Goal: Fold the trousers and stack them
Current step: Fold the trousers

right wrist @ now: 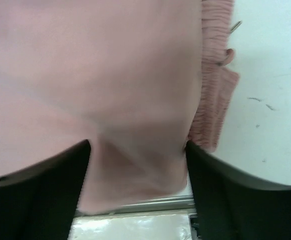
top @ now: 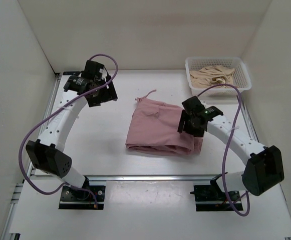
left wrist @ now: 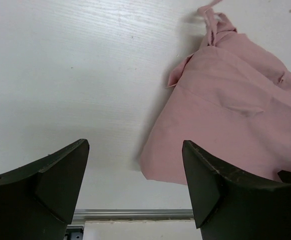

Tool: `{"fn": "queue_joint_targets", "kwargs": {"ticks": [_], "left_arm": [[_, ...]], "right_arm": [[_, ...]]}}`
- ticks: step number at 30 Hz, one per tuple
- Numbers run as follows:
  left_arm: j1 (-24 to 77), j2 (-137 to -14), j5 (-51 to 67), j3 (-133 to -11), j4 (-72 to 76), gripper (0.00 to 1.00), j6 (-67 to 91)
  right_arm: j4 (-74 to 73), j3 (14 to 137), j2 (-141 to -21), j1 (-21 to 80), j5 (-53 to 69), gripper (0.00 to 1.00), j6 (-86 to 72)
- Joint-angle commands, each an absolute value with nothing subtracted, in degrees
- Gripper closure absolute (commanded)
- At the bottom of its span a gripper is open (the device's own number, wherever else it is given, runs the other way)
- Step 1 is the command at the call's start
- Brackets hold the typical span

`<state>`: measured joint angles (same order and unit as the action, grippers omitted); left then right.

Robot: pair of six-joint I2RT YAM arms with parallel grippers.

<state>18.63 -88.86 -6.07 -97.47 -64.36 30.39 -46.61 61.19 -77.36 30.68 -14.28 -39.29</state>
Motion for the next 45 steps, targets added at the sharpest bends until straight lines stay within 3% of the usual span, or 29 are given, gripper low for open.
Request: {"fn": "queue_joint_targets", "kwargs": {"ticks": [1,2,9,14,18,20,21,23,24,26,32,42,43,45], "left_arm": [[19.25,-88.95,-4.75,-95.55,-62.93,0.14,29.79],[19.25,-88.95,-4.75,-95.02,-62.93,0.14,29.79],[20.39,-91.05,-2.91,-93.96,-61.87,0.14,29.79],[21.53,-91.58,-2.90,-90.01,-60.47,0.14,29.79],[22.06,-91.58,-2.37,-88.69,-59.85,0.14,29.79],[22.06,-91.58,-2.37,-88.68,-59.85,0.14,29.79],[22.06,-91.58,-2.37,-88.68,-59.85,0.14,29.79],[22.06,-91.58,-2.90,-88.68,-59.85,0.14,29.79],[22.06,-91.58,-2.90,-88.68,-59.85,0.14,29.79],[22.06,-91.58,-2.90,-88.68,-59.85,0.14,29.79],[22.06,-93.42,-4.13,-81.92,-56.87,0.14,29.79],[27.15,-99.30,-1.76,-72.43,-49.93,0.15,33.04],[27.85,-100.45,-1.76,-71.55,-48.18,0.15,33.57],[29.17,-103.52,-2.45,-71.02,-48.16,0.19,34.10]], "right_arm": [[-46.58,58.89,-76.73,28.92,-18.19,0.12,-39.73],[-46.58,58.89,-76.73,28.92,-18.19,0.06,-40.42],[-46.58,58.89,-77.26,23.40,-17.24,0.09,-41.04],[-39.13,53.01,-78.48,15.65,-5.03,0.00,-37.19],[-33.06,50.28,-81.91,14.33,3.23,0.06,-34.28],[-29.38,48.96,-84.02,14.33,7.55,0.15,-33.66],[-28.49,48.96,-84.81,14.33,8.08,0.34,-33.66],[-25.86,47.56,-85.34,14.33,10.44,0.61,-33.66],[-25.32,47.55,-85.34,15.63,10.46,0.84,-34.18],[-25.31,49.64,-85.34,17.83,9.94,0.99,-34.72],[-27.41,60.37,-90.61,26.54,6.25,1.00,-35.42],[-27.95,60.21,-96.86,24.43,0.27,1.00,-33.05],[-27.95,60.21,-97.55,24.96,0.26,0.90,-33.57],[-29.35,60.21,-97.56,24.96,-0.35,0.86,-33.57]]}}
